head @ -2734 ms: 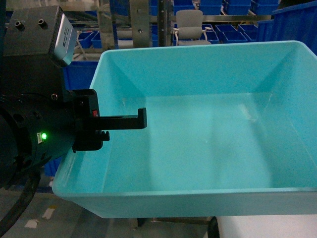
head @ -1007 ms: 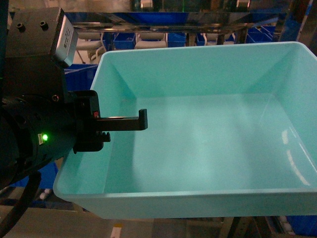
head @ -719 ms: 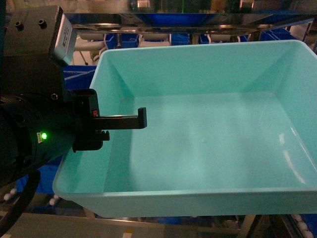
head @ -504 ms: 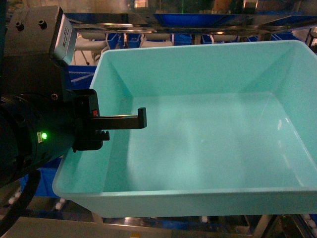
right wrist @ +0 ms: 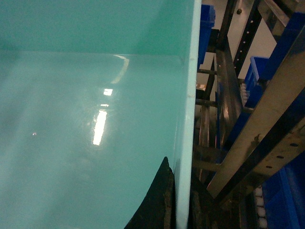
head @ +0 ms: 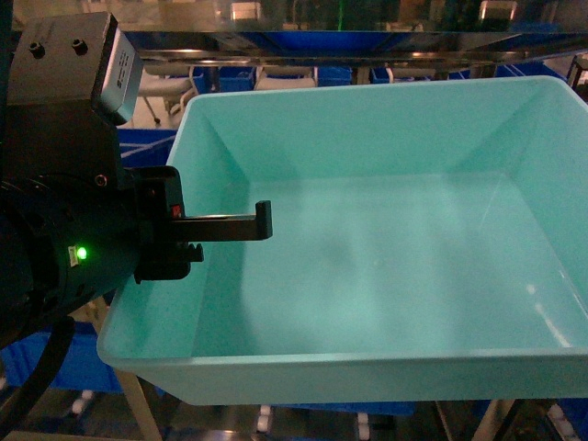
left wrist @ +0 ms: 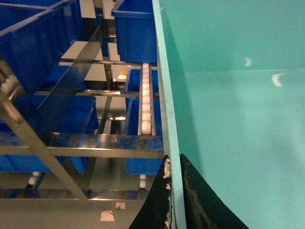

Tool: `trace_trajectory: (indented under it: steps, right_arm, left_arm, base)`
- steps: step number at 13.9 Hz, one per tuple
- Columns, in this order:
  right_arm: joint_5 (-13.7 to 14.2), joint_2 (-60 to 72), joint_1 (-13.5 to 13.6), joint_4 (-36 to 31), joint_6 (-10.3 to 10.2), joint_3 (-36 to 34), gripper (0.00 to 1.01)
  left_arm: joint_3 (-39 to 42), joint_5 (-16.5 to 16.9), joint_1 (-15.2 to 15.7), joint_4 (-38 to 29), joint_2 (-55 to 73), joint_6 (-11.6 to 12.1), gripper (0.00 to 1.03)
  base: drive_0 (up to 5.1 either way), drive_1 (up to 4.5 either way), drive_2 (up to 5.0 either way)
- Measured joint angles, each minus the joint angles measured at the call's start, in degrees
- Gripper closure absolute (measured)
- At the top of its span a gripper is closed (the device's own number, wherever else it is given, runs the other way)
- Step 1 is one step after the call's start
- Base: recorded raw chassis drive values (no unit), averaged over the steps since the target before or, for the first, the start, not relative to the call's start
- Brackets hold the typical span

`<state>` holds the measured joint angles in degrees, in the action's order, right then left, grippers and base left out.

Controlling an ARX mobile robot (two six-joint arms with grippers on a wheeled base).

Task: Organize blue bins on left shelf correctly

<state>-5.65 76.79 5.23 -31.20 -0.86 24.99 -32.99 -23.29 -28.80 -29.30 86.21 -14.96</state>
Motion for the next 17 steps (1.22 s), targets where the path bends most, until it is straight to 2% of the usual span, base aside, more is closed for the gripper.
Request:
trace_trajectory:
  steps: [6,15,16,17]
  right_arm:
    - [0.0,0.0,0.0,0.0,0.02,-0.02,0.99]
    - [0.04,0.02,0.24,-0.04,0.0,0.0,0.99]
    - [-0.59,0.92,-0.17,-0.39,0.07,0.11,0.99]
    - [-0.87,7.08,-1.57,-0.63,0.22,1.81,0.99]
  left_arm:
    - [0.0,0.13,-0.13,-0.07,0.0,0.0,1.01]
    - [0.0,-0.02,0.07,-0.2,0.0,0.02,1.01]
    - [0.0,0.02,0.07,-0.13,0.0,0.0,1.01]
    - [-1.81,0.39,0.02,-0.76,5.03,0.28,1.01]
  base:
    - [3.7,0.22,-4.9]
    - [-4.0,4.53,-1.0]
    - [-4.0,4.53,-1.0]
    - [-4.0,4.53,-1.0]
